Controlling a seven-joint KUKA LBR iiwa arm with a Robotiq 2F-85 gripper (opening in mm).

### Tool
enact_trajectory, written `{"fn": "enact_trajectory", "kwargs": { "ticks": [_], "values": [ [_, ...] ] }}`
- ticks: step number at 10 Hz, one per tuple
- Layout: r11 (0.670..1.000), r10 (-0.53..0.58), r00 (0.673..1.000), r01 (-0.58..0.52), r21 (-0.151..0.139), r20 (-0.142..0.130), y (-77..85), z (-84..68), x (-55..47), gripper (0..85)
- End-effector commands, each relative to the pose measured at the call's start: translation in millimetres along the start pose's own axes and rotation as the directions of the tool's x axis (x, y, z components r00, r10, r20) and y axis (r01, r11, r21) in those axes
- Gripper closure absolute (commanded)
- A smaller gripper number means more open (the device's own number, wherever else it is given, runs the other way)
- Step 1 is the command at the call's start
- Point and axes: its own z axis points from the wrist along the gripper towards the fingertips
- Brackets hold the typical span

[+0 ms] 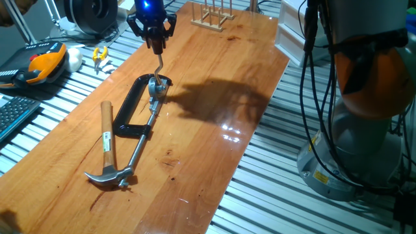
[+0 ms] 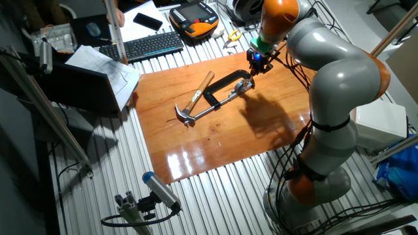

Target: Pull up the lever

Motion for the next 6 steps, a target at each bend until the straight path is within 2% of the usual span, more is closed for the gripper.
{"fn": "enact_trajectory", "kwargs": {
  "ticks": [1,2,3,4,5,6],
  "values": [
    [1.000,-0.004,1.000,0.004,0.009,-0.012,-3.9,13.7,0.6,85.0],
    [1.000,-0.004,1.000,0.004,0.005,-0.017,-4.0,15.3,-0.3,85.0],
    [1.000,-0.005,0.999,0.005,-0.003,-0.033,-3.6,14.8,0.6,85.0],
    [1.000,0.013,0.999,-0.014,-0.025,-0.045,-1.9,13.4,2.7,85.0],
    [0.999,0.047,0.997,-0.048,-0.019,-0.056,3.0,9.4,7.6,85.0],
    [0.996,0.085,0.994,-0.087,-0.018,-0.073,8.1,4.0,13.8,51.0]
  ]
}}
